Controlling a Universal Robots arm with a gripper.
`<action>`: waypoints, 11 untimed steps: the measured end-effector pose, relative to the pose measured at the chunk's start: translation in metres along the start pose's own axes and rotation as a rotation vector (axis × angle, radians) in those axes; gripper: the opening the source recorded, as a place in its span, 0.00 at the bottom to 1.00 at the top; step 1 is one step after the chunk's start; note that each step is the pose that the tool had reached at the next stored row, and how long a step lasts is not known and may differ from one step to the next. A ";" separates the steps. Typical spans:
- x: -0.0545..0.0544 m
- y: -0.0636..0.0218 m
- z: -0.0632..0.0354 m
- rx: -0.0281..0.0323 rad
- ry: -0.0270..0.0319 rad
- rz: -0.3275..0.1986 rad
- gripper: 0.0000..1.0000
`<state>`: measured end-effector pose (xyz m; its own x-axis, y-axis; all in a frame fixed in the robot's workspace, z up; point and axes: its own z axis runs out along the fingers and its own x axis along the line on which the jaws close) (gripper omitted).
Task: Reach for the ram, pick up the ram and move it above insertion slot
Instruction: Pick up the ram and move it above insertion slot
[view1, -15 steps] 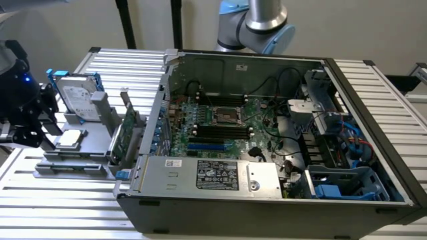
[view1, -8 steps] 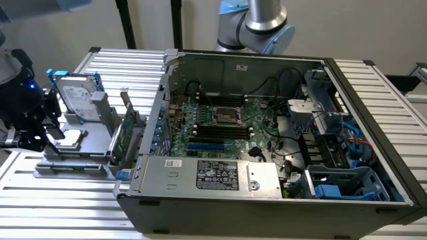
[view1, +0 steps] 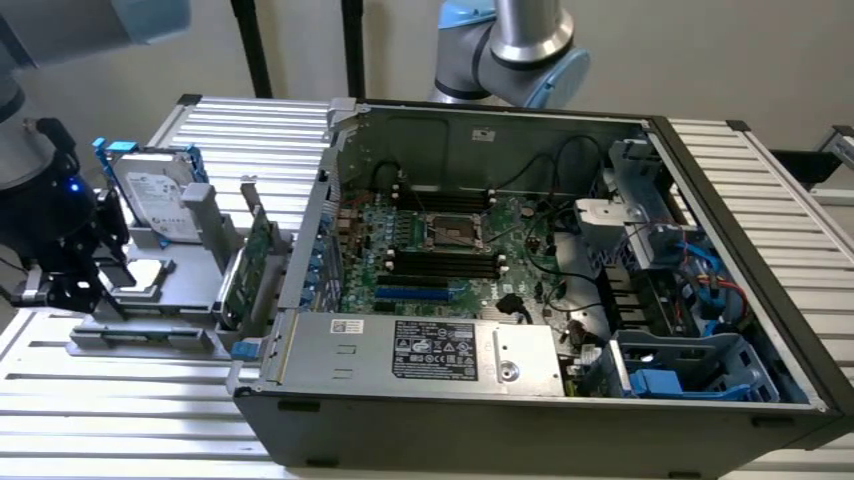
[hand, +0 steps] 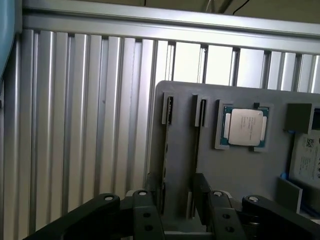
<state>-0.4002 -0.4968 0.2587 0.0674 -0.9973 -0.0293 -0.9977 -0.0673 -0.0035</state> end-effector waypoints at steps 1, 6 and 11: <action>0.000 0.0000 0.0018 0.0000 0.0000 0.002 0.42; 0.000 0.0000 0.0109 0.0004 0.0001 0.016 0.42; 0.001 0.0001 0.0199 0.0007 0.0001 0.026 0.42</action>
<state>-0.4002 -0.4969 0.2388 0.0414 -0.9987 -0.0292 -0.9991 -0.0414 -0.0035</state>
